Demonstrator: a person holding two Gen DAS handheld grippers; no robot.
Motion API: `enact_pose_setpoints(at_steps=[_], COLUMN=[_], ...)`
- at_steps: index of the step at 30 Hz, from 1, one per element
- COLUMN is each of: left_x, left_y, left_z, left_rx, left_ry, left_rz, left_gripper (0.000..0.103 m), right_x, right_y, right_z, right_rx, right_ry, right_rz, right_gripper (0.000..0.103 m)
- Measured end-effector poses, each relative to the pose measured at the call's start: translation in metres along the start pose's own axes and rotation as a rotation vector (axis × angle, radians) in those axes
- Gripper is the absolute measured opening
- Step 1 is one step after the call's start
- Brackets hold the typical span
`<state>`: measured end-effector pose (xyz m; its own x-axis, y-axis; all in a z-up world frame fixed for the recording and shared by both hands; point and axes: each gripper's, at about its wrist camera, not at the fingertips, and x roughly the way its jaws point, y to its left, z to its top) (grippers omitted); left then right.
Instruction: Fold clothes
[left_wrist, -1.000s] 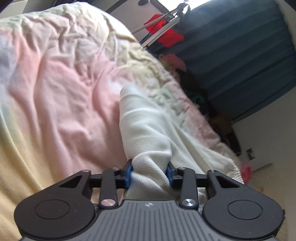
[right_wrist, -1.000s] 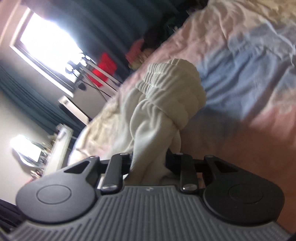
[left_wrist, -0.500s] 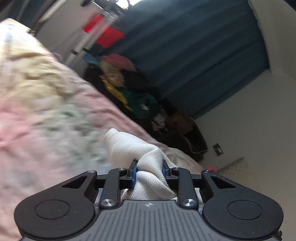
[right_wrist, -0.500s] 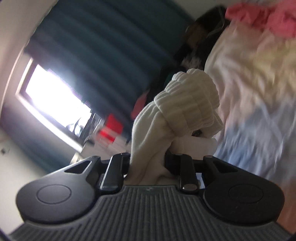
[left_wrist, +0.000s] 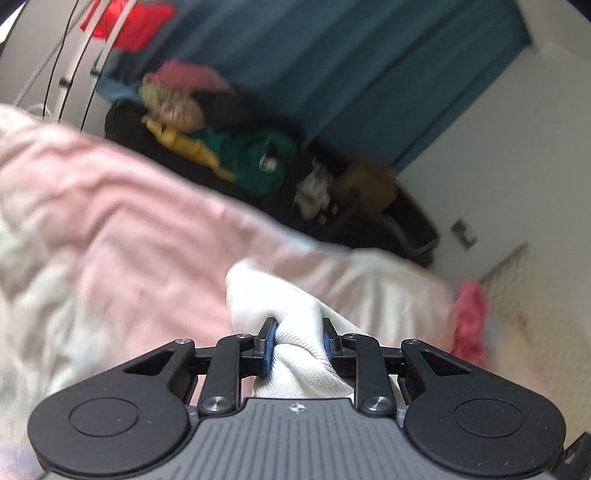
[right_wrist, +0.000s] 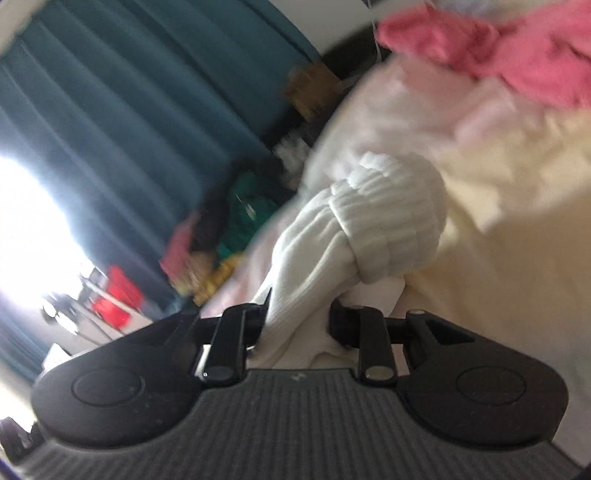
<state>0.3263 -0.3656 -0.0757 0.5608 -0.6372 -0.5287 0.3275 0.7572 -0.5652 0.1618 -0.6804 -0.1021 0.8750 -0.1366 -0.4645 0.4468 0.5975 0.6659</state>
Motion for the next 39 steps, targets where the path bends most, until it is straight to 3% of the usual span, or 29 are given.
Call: enact_pose_setpoints(at_steps=[6, 7, 8, 10, 12, 17, 19, 24, 26, 29, 32, 33, 39], left_x=[-0.011, -0.011, -0.010, -0.016, -0.031, -0.090, -0.114, -0.191, -0.224, -0.269, -0.307, -0.319, -0.385], left_y=[0.016, 0.019, 0.022, 0.022, 0.019, -0.011, -0.027, -0.065, -0.075, -0.086, -0.092, -0.094, -0.099], left_z=[-0.051, -0.056, -0.060, -0.065, -0.067, -0.073, -0.076, -0.085, -0.089, -0.098, -0.111, -0.115, -0.143], left_rx=[0.209, 0.236, 0.262, 0.295, 0.309, 0.365, 0.402, 0.459, 0.472, 0.494, 0.511, 0.517, 0.535], left_ry=[0.039, 0.045, 0.052, 0.058, 0.060, 0.041, 0.028, -0.033, -0.055, -0.091, -0.129, -0.141, -0.207], left_rz=[0.082, 0.101, 0.121, 0.144, 0.149, 0.138, 0.134, 0.130, 0.123, 0.118, 0.121, 0.122, 0.120], left_gripper=[0.026, 0.031, 0.044, 0.055, 0.056, 0.071, 0.072, 0.087, 0.102, 0.103, 0.103, 0.103, 0.103], right_x=[-0.024, -0.025, -0.027, -0.033, -0.041, -0.078, -0.098, -0.156, -0.183, -0.227, -0.271, -0.284, -0.336], right_y=[-0.034, -0.039, -0.044, -0.045, -0.043, -0.013, 0.002, 0.041, 0.064, 0.093, 0.115, 0.120, 0.141], right_z=[-0.067, -0.075, -0.081, -0.081, -0.077, -0.071, -0.074, -0.075, -0.076, -0.085, -0.095, -0.099, -0.135], right_rx=[-0.063, -0.040, -0.011, 0.025, 0.036, -0.087, -0.149, -0.219, -0.277, -0.375, -0.439, -0.449, -0.524], right_ry=[0.037, 0.052, 0.066, 0.087, 0.111, 0.143, 0.128, 0.083, 0.078, 0.042, -0.005, -0.021, -0.088], right_rz=[-0.028, -0.042, -0.054, -0.076, -0.106, -0.206, -0.220, -0.176, -0.172, -0.150, -0.105, -0.084, -0.012], right_gripper=[0.032, 0.035, 0.037, 0.040, 0.041, 0.041, 0.041, 0.041, 0.042, 0.043, 0.073, 0.089, 0.088])
